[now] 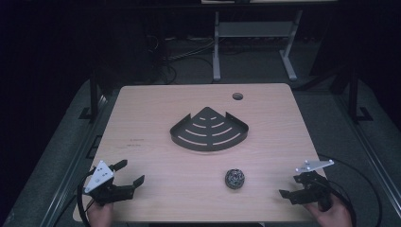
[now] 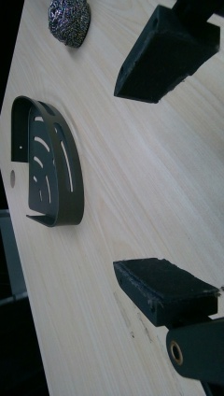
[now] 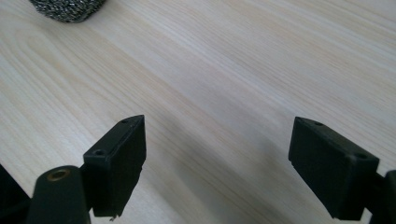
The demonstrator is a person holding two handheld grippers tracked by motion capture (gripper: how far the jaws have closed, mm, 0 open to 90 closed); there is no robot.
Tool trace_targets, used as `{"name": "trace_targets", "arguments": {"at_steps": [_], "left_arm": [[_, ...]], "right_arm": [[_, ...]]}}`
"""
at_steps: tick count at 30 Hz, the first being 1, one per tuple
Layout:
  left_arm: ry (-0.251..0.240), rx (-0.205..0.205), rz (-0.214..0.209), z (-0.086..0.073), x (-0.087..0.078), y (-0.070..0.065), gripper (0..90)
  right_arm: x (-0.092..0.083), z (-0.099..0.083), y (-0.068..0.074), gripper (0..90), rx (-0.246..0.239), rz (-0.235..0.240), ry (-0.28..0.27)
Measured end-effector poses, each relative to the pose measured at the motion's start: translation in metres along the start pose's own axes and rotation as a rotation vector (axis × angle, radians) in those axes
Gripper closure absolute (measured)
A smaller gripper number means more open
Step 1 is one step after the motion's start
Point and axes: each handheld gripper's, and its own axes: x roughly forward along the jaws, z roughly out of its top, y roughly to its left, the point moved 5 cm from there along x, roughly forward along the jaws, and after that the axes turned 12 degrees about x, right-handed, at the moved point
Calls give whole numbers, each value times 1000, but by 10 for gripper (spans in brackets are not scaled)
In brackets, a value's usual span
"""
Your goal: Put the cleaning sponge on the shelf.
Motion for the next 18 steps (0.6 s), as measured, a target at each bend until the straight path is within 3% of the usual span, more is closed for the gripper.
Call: {"name": "trace_targets", "arguments": {"at_steps": [18], "left_arm": [[-6,-1,9,1,-2,0,135]], "right_arm": [[7,8,20,181,-63,23,29]]}}
